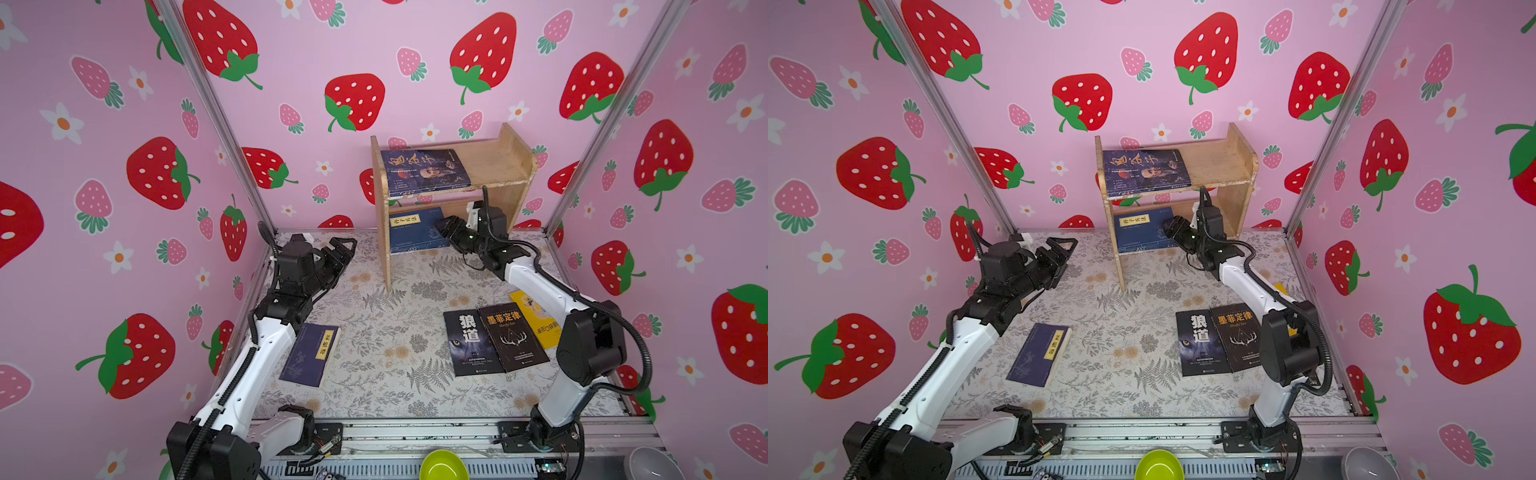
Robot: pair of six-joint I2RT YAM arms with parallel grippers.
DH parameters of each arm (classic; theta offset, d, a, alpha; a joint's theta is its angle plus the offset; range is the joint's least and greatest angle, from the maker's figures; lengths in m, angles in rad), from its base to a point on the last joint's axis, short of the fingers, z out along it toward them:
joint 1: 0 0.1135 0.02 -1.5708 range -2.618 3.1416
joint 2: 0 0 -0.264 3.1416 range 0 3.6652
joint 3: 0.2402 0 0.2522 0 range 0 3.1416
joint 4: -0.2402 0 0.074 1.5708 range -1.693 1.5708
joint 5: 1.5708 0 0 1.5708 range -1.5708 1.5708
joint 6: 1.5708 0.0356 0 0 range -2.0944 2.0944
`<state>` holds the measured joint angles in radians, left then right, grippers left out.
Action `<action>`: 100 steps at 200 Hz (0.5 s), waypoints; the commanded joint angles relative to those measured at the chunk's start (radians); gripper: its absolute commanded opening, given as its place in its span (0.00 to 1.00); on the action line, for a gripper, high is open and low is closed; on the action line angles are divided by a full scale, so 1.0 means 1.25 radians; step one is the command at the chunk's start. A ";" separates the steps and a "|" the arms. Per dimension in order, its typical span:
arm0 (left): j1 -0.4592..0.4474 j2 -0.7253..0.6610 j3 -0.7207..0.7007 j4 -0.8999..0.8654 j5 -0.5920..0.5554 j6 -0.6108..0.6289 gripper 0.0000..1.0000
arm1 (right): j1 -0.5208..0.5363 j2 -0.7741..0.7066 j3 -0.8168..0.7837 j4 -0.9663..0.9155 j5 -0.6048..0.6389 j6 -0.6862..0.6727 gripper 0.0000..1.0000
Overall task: Stacking books/files
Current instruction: Place the book on the bookshelf.
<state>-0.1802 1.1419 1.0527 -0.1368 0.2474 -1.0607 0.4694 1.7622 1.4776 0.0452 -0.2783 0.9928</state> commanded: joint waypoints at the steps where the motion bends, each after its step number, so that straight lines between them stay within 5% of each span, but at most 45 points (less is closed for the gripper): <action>1: 0.006 0.005 0.008 -0.005 0.009 0.019 0.95 | 0.006 -0.012 0.022 -0.076 0.061 -0.047 0.69; 100: 0.148 0.037 0.044 -0.316 -0.014 0.216 0.97 | 0.012 0.018 0.133 -0.209 0.115 -0.197 0.77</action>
<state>-0.0383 1.1660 1.1027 -0.3889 0.2440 -0.8639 0.4782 1.7638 1.5745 -0.1604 -0.1528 0.8139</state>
